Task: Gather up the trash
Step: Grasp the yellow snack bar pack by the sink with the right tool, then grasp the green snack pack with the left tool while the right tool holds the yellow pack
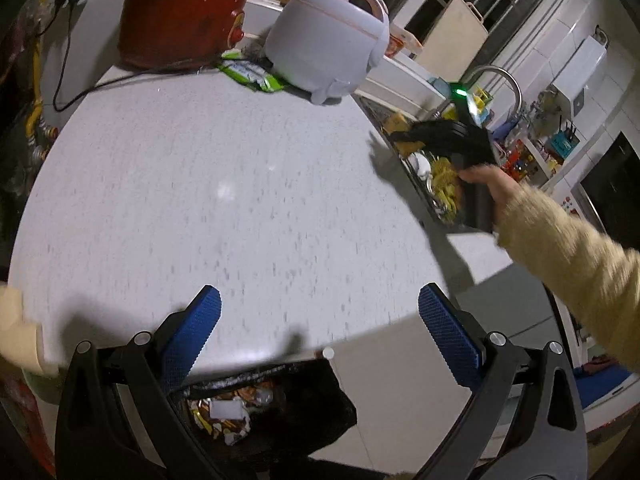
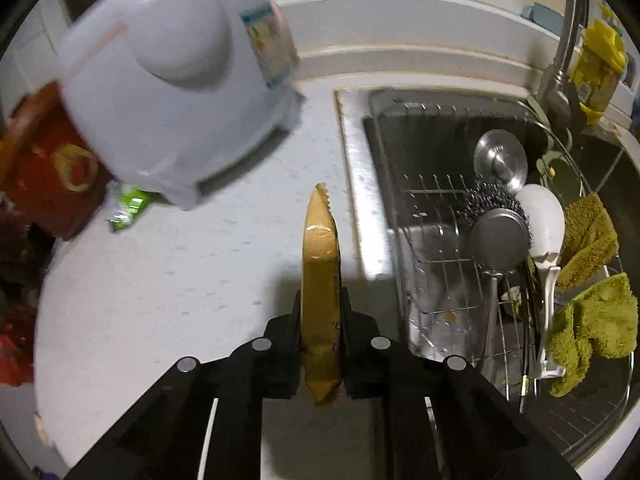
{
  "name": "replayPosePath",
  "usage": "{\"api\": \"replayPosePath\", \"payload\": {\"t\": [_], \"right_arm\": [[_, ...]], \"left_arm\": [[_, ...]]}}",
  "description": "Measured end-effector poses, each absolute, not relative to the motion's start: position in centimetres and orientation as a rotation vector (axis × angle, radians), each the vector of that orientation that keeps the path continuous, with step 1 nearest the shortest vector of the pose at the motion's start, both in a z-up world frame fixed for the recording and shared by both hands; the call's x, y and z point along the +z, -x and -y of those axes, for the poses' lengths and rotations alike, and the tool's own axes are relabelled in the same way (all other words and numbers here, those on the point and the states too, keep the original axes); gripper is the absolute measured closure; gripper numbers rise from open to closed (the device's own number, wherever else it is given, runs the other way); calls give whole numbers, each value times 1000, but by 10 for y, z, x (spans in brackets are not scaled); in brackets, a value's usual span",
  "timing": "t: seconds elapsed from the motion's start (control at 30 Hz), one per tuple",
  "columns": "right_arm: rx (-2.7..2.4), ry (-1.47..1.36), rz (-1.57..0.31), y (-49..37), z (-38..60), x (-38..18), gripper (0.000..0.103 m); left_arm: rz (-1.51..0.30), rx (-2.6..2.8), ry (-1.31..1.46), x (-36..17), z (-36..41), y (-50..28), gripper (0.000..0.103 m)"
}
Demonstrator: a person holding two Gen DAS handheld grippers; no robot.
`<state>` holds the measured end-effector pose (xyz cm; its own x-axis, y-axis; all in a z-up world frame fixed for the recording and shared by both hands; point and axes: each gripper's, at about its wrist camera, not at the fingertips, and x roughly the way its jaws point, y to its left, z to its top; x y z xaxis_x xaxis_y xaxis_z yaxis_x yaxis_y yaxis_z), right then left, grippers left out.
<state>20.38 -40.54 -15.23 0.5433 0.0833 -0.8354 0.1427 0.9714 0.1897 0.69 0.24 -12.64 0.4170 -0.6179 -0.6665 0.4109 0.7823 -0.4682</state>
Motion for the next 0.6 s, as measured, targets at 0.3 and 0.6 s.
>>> {"api": "replayPosePath", "payload": {"t": [0.3,0.6], "right_arm": [[195,-393,-867,-121,376,-99,88],[261,-517,-844,-57,385,-101,88]], "left_arm": [[-959,-409,202,-108,65,-158,7],[-949,-161,252,-123,113,-280,7]]}}
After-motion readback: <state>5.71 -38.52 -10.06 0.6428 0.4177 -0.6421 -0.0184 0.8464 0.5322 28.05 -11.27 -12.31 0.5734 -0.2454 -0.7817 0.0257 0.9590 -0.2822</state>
